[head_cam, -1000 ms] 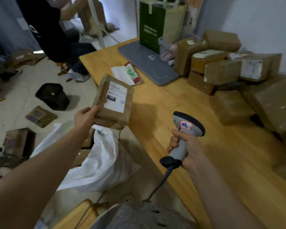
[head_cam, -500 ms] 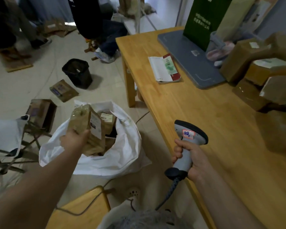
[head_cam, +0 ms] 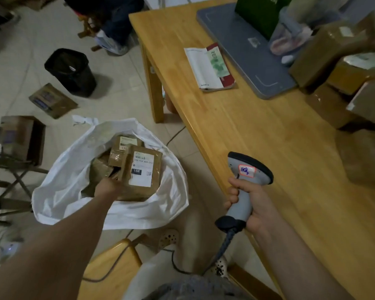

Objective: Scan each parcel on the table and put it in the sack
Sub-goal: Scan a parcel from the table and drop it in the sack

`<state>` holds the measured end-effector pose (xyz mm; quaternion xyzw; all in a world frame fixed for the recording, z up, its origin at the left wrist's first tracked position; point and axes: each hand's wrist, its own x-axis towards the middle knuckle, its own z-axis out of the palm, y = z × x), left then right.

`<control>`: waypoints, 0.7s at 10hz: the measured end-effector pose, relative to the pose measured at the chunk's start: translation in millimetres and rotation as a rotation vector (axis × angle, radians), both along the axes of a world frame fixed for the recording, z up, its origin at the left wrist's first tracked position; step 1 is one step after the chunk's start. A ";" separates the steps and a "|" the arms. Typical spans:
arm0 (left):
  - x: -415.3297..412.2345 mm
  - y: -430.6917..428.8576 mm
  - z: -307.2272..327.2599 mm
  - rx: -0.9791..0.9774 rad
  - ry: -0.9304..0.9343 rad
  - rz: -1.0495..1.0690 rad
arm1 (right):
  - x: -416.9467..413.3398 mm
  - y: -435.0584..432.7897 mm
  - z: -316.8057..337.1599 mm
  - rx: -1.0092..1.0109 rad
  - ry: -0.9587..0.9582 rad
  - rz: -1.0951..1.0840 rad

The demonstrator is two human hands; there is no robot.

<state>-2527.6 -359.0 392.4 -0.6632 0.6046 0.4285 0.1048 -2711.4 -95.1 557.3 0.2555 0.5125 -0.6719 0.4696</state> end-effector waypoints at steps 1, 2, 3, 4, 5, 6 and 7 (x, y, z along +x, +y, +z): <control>-10.7 7.0 -2.0 -0.026 -0.081 -0.097 | -2.8 6.0 0.3 -0.010 0.005 -0.016; -39.0 26.5 18.3 -0.100 -0.248 -0.221 | -6.3 19.4 3.2 -0.024 0.029 -0.045; -84.0 53.7 34.6 -0.211 -0.120 -0.389 | -12.7 40.0 8.6 -0.036 0.065 -0.103; -146.9 107.7 72.5 -0.292 0.126 -0.572 | -21.6 71.6 17.0 -0.052 0.100 -0.196; -206.6 172.3 108.1 -0.311 0.294 -0.811 | -33.6 113.7 27.1 -0.072 0.144 -0.310; -256.5 238.7 134.2 -0.353 0.440 -0.995 | -46.4 162.6 34.5 -0.035 0.205 -0.443; -297.1 299.2 150.6 -0.367 0.532 -1.178 | -56.9 210.2 41.2 -0.011 0.230 -0.560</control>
